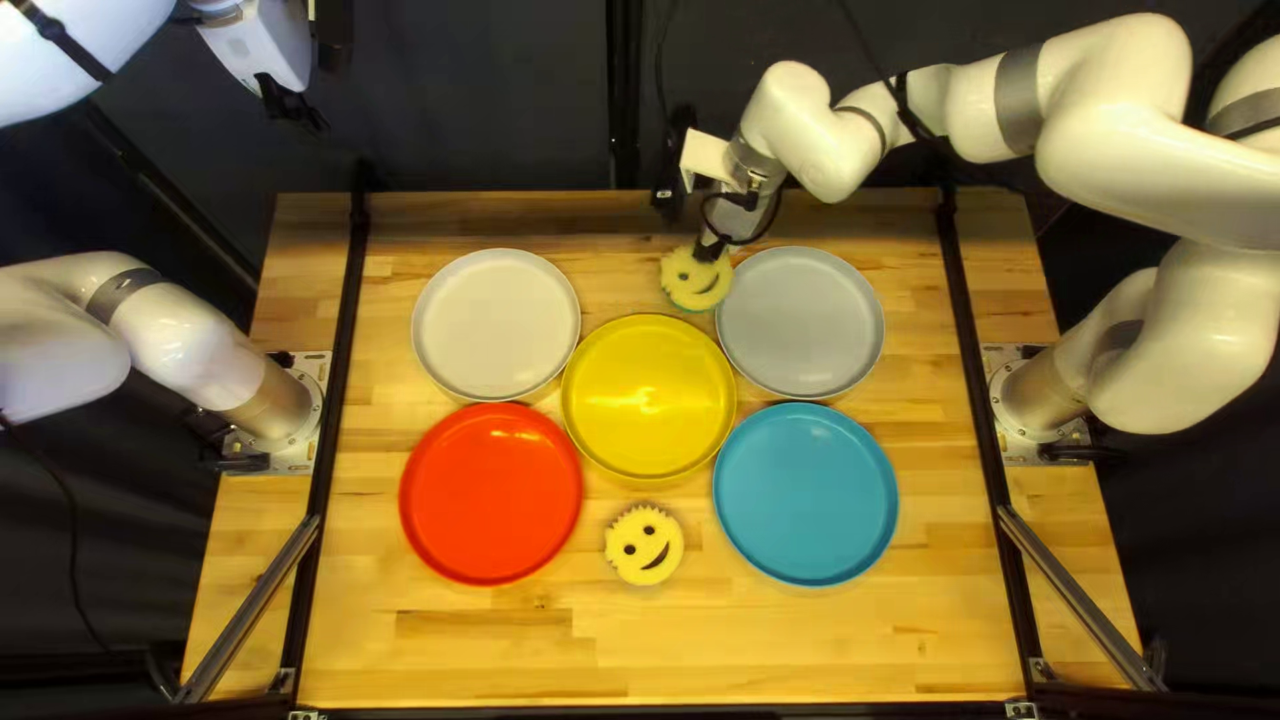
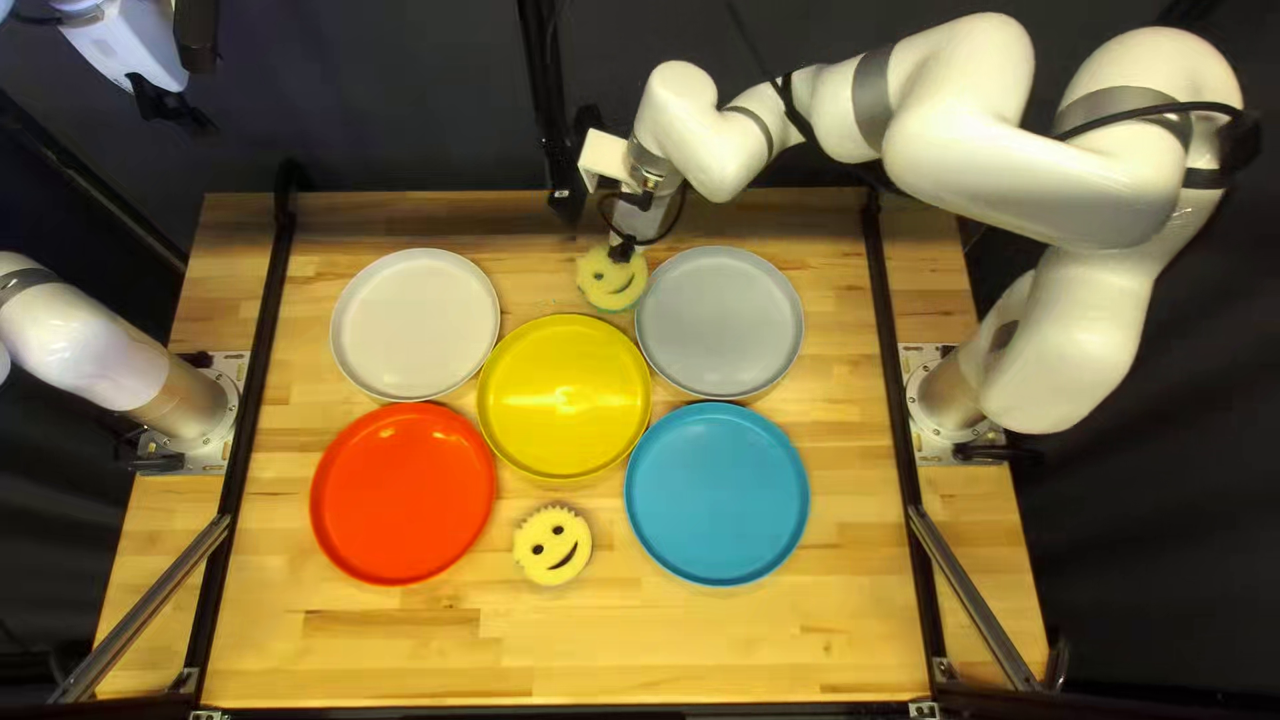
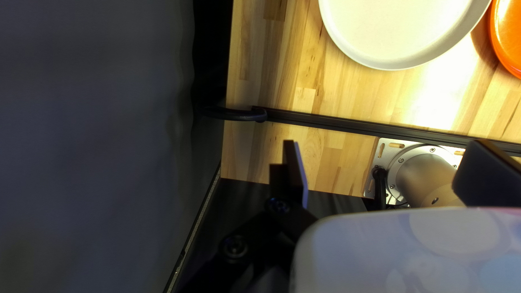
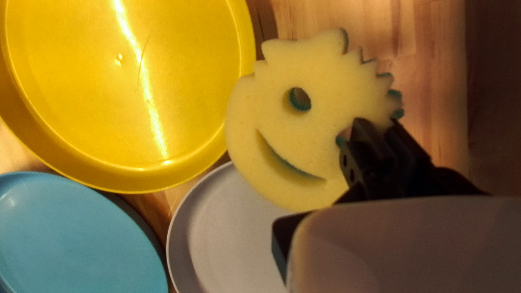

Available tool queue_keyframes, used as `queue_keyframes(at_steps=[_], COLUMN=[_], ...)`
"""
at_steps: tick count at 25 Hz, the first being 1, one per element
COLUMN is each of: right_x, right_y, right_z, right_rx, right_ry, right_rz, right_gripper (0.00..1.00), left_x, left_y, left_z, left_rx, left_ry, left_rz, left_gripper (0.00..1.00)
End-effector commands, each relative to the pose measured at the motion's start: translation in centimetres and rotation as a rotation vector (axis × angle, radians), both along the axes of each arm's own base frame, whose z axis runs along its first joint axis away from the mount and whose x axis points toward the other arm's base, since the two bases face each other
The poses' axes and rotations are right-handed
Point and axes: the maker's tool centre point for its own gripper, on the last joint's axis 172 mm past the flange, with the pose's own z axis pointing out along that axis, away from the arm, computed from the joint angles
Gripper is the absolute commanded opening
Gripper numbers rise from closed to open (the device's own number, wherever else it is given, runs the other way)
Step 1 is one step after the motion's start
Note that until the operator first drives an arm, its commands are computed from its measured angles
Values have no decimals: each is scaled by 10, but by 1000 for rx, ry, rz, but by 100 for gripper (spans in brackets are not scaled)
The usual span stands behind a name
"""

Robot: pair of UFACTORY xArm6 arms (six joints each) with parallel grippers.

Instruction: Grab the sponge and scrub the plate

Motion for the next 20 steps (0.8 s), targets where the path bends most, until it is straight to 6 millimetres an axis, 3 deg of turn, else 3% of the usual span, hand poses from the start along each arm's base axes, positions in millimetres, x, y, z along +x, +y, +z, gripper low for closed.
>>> queue_keyframes(at_steps=[1, 12, 20], right_x=[-22, -60, -67], right_y=[0, 22, 46], right_z=[-1, -21, -35], right_rx=[-19, -57, -79], right_ry=[4, 32, 57], right_rz=[-5, -11, 8], right_gripper=[0, 0, 0], left_x=[0, 0, 0], left_y=[0, 0, 0], left_z=[0, 0, 0], left_rx=[0, 0, 0], left_ry=[0, 0, 0], left_rz=[0, 0, 0], left_gripper=[100, 100, 100])
